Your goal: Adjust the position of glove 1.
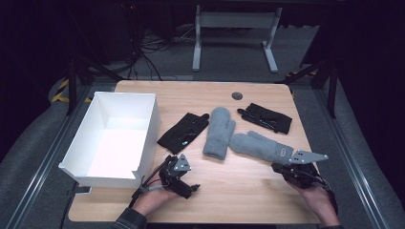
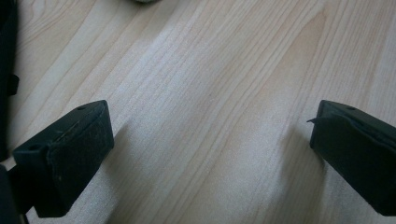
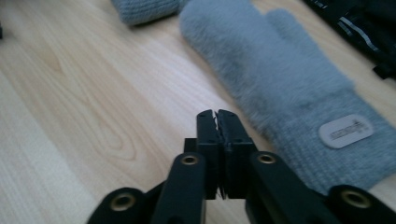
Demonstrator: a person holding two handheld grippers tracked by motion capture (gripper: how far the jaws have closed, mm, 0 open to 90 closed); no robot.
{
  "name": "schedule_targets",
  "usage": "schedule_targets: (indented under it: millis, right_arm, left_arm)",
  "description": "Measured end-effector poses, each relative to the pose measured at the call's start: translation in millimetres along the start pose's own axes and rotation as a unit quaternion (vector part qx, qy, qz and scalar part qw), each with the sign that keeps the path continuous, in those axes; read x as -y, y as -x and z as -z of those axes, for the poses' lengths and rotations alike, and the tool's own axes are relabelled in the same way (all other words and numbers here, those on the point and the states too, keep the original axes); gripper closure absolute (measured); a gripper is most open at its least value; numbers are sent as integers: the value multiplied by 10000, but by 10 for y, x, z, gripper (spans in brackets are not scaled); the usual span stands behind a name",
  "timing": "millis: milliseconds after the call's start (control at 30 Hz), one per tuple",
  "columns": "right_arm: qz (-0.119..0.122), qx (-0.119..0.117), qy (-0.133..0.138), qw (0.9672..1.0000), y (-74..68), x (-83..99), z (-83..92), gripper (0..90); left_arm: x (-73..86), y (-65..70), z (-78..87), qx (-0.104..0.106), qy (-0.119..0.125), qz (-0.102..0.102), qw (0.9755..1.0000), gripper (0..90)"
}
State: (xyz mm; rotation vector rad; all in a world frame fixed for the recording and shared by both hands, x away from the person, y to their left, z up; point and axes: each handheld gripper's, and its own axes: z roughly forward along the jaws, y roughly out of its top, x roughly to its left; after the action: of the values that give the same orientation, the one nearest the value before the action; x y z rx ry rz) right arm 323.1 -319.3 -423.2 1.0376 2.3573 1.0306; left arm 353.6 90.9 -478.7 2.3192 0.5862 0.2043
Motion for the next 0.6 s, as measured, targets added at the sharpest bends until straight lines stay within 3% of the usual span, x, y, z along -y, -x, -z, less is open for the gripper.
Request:
schedule_targets:
  millis: [133,267,600]
  right_arm:
    - [-19,99,75,9999,77,-48,27,900]
    - [-129,259,169,9994,287,-108,32,900]
    - [-275,583,38,9979,602,-138,-57,900]
  left_arm:
    - [0,0,0,1,1,0,10000,0]
    - [-2,-1,-1,5,0,-6,10000,0]
    - [-3,-2,-4,12,1,-4,10000,0]
